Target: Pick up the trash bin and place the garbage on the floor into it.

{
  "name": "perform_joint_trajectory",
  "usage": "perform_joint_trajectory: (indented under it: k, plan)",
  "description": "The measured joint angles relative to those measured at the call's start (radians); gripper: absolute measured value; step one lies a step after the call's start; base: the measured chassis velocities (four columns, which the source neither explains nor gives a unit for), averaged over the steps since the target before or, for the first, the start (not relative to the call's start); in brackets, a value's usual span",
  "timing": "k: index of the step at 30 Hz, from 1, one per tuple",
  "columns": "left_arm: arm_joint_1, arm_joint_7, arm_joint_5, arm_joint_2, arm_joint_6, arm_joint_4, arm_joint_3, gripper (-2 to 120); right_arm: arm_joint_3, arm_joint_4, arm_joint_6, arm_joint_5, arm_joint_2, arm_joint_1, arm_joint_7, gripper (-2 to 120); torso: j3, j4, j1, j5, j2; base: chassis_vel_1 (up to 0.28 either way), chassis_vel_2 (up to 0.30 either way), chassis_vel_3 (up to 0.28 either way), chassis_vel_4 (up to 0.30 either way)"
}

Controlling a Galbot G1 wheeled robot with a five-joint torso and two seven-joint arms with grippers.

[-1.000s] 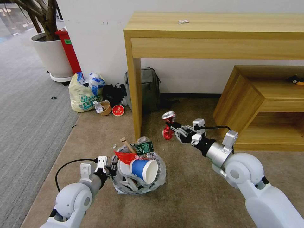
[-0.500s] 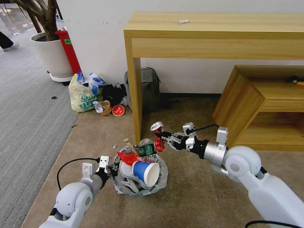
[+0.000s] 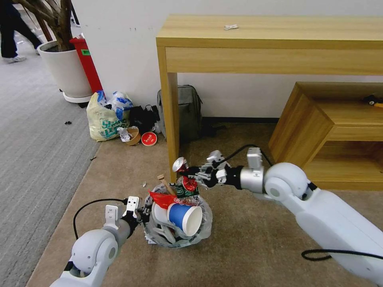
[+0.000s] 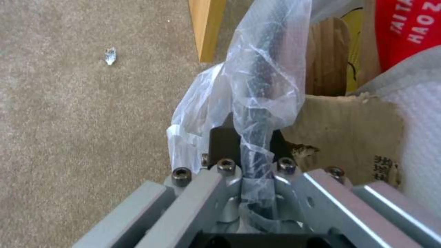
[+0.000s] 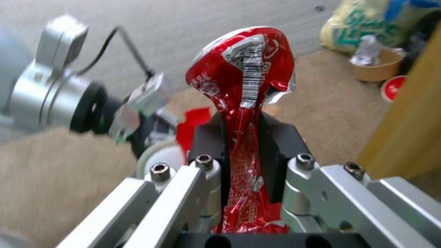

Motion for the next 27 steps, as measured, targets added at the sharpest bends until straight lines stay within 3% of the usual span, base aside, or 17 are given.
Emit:
perform_joint_trajectory:
  k: [5,11,17,22,27]
  plan:
    - [0.0,0.0,-0.001,0.0,0.0,-0.001,-0.002,0,-0.044,-0.007,0.015,-0.103,0.0,0.018,-0.042,14,0.0,-0.0002,0.0,0.0001,0.0,0.0,0.0,0.0,0.0]
    - [0.0,0.001,-0.002,-0.003,0.0,0.0,-0.002,0,-0.053,-0.028,0.048,-0.274,0.019,0.048,-0.164,14,0.0,-0.0001,0.0,0.0001,0.0,0.0,0.0,0.0,0.0]
    - [-0.003,0.001,-0.003,-0.009,0.0,0.003,-0.001,0,-0.092,-0.046,0.078,-0.336,0.033,0.067,-0.173,14,0.0,-0.0002,0.0,0.0002,0.0,0.0,0.0,0.0,0.0]
    - [-0.003,0.0,-0.003,-0.01,0.0,0.003,-0.001,0,-0.116,-0.051,0.098,-0.372,0.038,0.068,-0.173,28,0.0,-0.0002,0.0,0.0002,0.0,0.0,0.0,0.0,0.0]
    - [-0.003,0.0,-0.004,-0.011,0.0,0.003,-0.002,0,-0.123,-0.058,0.116,-0.392,0.042,0.068,-0.163,50,0.0,-0.0001,0.0,0.0001,0.0,0.0,0.0,0.0,0.0]
